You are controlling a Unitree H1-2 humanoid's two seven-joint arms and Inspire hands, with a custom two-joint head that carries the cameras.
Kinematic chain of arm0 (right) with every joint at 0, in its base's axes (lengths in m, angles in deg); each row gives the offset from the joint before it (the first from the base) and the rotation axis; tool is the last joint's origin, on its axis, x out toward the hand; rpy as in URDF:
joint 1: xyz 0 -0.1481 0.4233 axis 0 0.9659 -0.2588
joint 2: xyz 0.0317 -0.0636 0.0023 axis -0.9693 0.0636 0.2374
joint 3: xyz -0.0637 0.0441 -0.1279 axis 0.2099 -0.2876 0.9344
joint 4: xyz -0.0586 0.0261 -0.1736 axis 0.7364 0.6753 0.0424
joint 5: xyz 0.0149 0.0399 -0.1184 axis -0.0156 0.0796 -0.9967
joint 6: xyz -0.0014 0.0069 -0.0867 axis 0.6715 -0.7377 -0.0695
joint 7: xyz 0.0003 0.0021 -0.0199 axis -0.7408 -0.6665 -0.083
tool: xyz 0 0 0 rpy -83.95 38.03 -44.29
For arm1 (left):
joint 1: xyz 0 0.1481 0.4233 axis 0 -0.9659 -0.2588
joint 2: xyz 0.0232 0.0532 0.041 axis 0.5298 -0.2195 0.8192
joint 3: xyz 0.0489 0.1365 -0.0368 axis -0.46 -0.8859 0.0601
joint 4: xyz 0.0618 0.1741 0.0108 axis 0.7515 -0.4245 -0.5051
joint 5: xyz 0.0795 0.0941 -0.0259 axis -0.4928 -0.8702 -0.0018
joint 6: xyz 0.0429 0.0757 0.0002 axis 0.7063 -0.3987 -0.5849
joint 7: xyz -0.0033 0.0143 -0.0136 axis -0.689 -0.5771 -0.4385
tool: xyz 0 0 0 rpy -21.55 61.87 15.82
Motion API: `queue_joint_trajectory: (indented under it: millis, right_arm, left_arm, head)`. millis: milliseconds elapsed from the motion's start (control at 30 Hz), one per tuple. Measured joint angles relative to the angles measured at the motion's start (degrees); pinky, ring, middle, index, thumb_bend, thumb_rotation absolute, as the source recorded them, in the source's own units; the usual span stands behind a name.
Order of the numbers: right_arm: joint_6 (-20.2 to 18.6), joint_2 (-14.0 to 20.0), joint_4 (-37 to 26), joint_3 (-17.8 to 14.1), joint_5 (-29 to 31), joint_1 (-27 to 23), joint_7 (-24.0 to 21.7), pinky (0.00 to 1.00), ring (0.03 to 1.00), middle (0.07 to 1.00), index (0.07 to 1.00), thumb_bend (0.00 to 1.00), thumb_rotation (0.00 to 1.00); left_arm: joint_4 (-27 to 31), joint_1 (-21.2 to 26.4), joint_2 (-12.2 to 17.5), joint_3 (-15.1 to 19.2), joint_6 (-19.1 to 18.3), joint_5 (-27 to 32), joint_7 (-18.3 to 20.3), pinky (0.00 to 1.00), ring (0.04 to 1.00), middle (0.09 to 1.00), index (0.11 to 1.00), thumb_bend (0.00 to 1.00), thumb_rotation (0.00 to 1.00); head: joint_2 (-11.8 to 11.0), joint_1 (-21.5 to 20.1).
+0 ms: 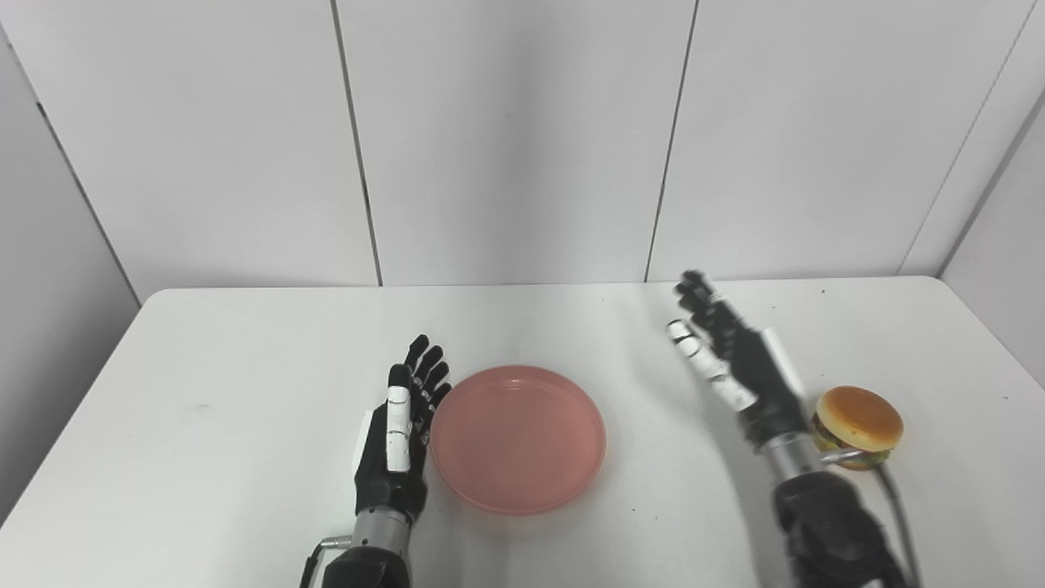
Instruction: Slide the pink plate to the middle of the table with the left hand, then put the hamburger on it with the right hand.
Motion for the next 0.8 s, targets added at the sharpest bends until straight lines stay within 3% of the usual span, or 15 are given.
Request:
queue_joint_trajectory:
  millis: [200, 367, 500, 633, 800]
  right_arm:
    - [-6.7, 6.9, -8.4, -0.5, -4.9, 0.0, -2.6, 0.82, 0.854, 0.850, 0.862, 0.71, 0.44]
    - [-5.9, 12.5, -7.3, -1.6, -7.3, 0.5, -3.9, 0.72, 0.775, 0.774, 0.821, 0.70, 0.27]
    - [-4.8, 15.9, -5.7, -3.2, -7.7, 1.5, -4.1, 0.72, 0.785, 0.791, 0.812, 0.76, 0.28]
    - [-5.4, 18.9, -6.2, -1.9, -12.5, 3.3, -6.4, 0.73, 0.835, 0.854, 0.822, 0.80, 0.30]
    - [-7.4, 22.8, -7.1, -0.4, -19.6, 3.7, -8.8, 0.75, 0.839, 0.856, 0.834, 0.84, 0.30]
  left_arm:
    - [-2.2, 1.1, -0.9, -0.1, 2.3, -1.9, -0.6, 0.97, 0.966, 0.972, 0.961, 0.74, 1.00]
    - [-2.5, 1.2, -1.1, -0.1, 3.8, -3.7, -2.1, 1.00, 0.977, 0.996, 0.991, 0.72, 1.00]
    - [-3.4, 1.7, -1.1, 0.0, 4.3, -4.3, -2.6, 1.00, 0.992, 1.000, 0.999, 0.72, 1.00]
    - [-3.6, 1.9, -0.8, 0.0, 4.4, -4.6, -2.6, 1.00, 0.996, 1.000, 1.000, 0.73, 1.00]
    - [-4.5, 2.4, -0.5, 0.0, 4.8, -4.6, -2.2, 1.00, 0.994, 1.000, 0.998, 0.72, 1.00]
  head:
    - [-0.6, -0.3]
    - [-0.9, -1.5]
    - [-1.1, -2.5]
    - [-1.5, -4.3]
    - [-1.8, -6.0]
